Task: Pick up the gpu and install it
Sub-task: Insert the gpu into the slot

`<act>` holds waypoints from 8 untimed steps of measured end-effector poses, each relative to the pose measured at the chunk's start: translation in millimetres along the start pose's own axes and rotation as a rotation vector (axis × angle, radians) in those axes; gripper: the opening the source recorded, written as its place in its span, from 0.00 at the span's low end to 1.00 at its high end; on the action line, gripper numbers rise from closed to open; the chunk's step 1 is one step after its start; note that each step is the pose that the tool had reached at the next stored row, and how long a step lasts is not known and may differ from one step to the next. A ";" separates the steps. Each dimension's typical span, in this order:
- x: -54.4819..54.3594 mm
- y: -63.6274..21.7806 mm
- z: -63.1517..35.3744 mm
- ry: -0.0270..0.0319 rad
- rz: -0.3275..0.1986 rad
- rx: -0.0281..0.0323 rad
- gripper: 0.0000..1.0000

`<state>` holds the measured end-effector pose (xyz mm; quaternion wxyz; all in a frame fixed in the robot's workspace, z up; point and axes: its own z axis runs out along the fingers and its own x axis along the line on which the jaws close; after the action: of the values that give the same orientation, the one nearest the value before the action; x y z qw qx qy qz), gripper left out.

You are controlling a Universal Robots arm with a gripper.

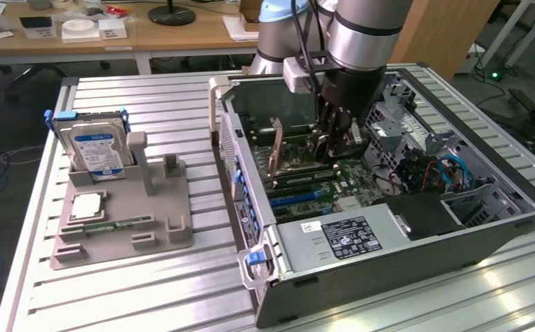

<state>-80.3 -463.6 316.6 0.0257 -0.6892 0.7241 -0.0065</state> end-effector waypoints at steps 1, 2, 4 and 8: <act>0.1 0.0 1.3 -0.0001 0.000 0.0003 0.28; 0.2 0.0 2.2 -0.0001 0.000 0.0006 0.28; 0.4 0.1 3.8 -0.0001 0.000 0.0013 0.28; 3.7 0.2 7.2 -0.0001 0.000 0.0019 0.28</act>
<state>-80.3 -467.1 309.3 0.0265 -0.6893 0.7239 -0.0072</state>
